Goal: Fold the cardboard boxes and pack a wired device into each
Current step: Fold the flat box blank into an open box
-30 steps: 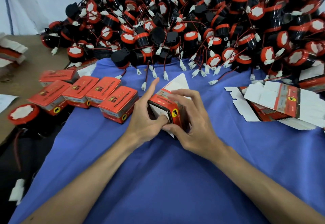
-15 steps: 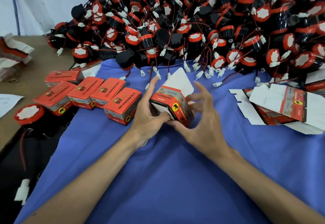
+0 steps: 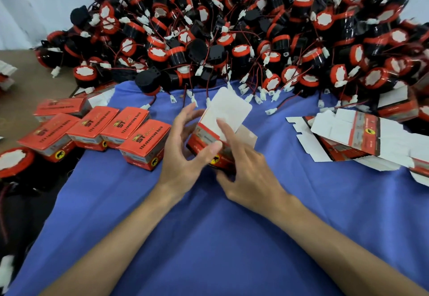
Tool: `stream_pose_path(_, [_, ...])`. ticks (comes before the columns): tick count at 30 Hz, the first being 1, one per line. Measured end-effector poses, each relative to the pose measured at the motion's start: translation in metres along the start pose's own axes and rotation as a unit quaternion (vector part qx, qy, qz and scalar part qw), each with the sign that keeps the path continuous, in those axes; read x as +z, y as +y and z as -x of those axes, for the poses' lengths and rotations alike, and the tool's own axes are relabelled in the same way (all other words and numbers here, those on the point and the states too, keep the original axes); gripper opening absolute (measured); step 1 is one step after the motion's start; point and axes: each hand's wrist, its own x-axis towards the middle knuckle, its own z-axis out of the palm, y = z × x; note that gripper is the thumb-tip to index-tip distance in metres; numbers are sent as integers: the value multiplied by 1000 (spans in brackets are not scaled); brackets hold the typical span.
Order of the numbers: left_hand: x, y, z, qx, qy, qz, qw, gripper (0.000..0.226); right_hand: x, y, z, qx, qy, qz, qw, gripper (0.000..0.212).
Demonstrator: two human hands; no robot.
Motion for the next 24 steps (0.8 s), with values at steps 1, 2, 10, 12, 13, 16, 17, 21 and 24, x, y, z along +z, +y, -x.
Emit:
stream_pose_path(1, [1, -1, 1, 8, 0, -34, 999, 70, 1, 0, 0, -22, -5, 23, 999, 91])
stream_pose_path(2, [1, -1, 1, 9, -3, -60, 998, 67, 2, 0, -1, -33, -13, 34, 999, 93])
stream_pose_path(10, [2, -7, 2, 16, -15, -173, 985, 60, -4, -1, -6, -26, -59, 21, 998, 101])
stream_pose_path(12, [1, -8, 0, 18, 4, -196, 980, 65, -12, -3, -12, -40, -134, -3, 990, 93])
stream_pose_path(13, [1, -9, -3, 8, 10, -194, 981, 68, -19, -3, -18, -44, -171, -22, 984, 86])
stream_pose_path(16, [-1, -13, -9, -31, 16, -145, 989, 66, -37, 1, -40, -94, -123, 7, 988, 66])
stream_pose_path(17, [-1, -15, -10, -44, 22, -127, 991, 64, -40, 6, -49, -116, -40, 19, 992, 57])
stream_pose_path(21, [-2, -17, -15, -87, 74, -143, 983, 53, -32, 58, -109, 80, 174, -25, 981, 35])
stream_pose_path(24, [-2, -13, -13, -42, 79, -200, 976, 60, -15, 109, -131, 219, -72, 134, 964, 42])
